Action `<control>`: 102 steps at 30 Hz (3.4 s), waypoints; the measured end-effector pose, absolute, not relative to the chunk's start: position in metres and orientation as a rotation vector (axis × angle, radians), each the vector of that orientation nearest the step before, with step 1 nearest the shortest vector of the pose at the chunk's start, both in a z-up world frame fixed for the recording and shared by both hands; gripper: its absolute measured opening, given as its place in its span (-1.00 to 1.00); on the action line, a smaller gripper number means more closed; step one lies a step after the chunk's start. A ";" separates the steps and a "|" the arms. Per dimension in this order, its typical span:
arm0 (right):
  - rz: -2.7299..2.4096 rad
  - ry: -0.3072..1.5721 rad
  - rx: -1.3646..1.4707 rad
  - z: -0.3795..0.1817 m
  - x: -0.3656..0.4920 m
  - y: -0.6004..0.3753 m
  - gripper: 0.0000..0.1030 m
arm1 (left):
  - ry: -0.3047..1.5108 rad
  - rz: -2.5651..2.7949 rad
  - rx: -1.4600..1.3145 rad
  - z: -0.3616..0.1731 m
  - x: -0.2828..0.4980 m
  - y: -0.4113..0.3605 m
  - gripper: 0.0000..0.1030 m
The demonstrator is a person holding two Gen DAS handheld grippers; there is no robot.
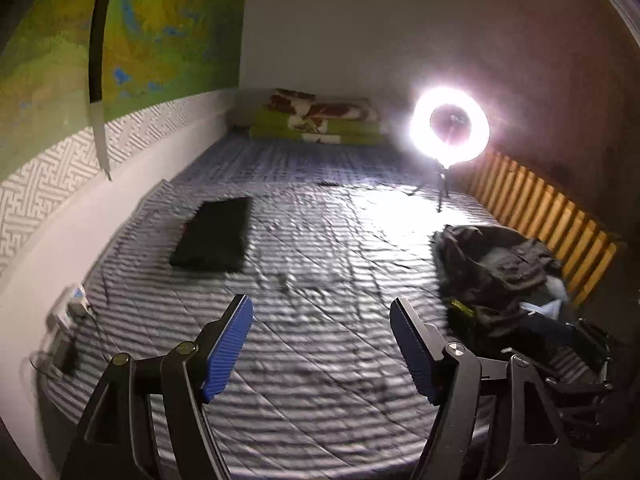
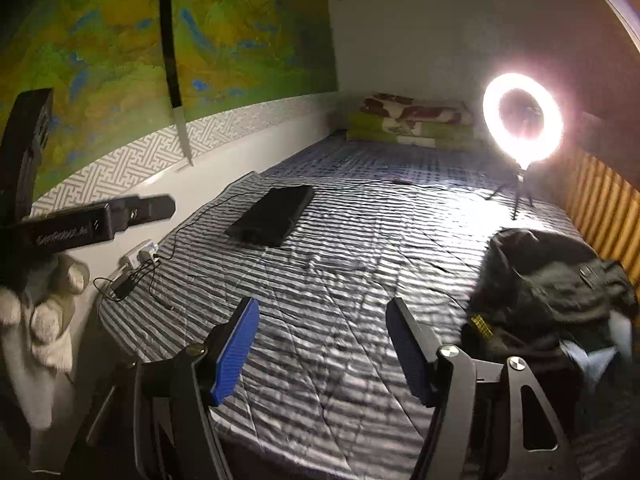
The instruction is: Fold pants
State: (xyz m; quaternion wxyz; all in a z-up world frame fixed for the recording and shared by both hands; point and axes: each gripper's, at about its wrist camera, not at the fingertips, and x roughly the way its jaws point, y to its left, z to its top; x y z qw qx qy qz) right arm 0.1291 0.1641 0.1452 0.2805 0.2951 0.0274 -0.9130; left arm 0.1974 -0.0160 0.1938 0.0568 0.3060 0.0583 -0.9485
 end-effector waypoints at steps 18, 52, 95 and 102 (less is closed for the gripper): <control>-2.628 0.049 0.873 0.081 0.193 0.188 0.47 | 0.166 -2.780 1.019 0.104 0.265 0.009 0.86; -2.393 0.177 0.902 0.062 0.191 0.127 0.47 | 0.241 -2.600 0.997 0.074 0.273 -0.042 0.94; -2.393 0.140 0.972 0.047 0.184 0.117 0.47 | 0.220 -2.620 1.051 0.066 0.261 -0.049 0.94; -2.393 0.136 0.988 0.043 0.182 0.116 0.47 | 0.226 -2.615 1.070 0.061 0.258 -0.052 0.94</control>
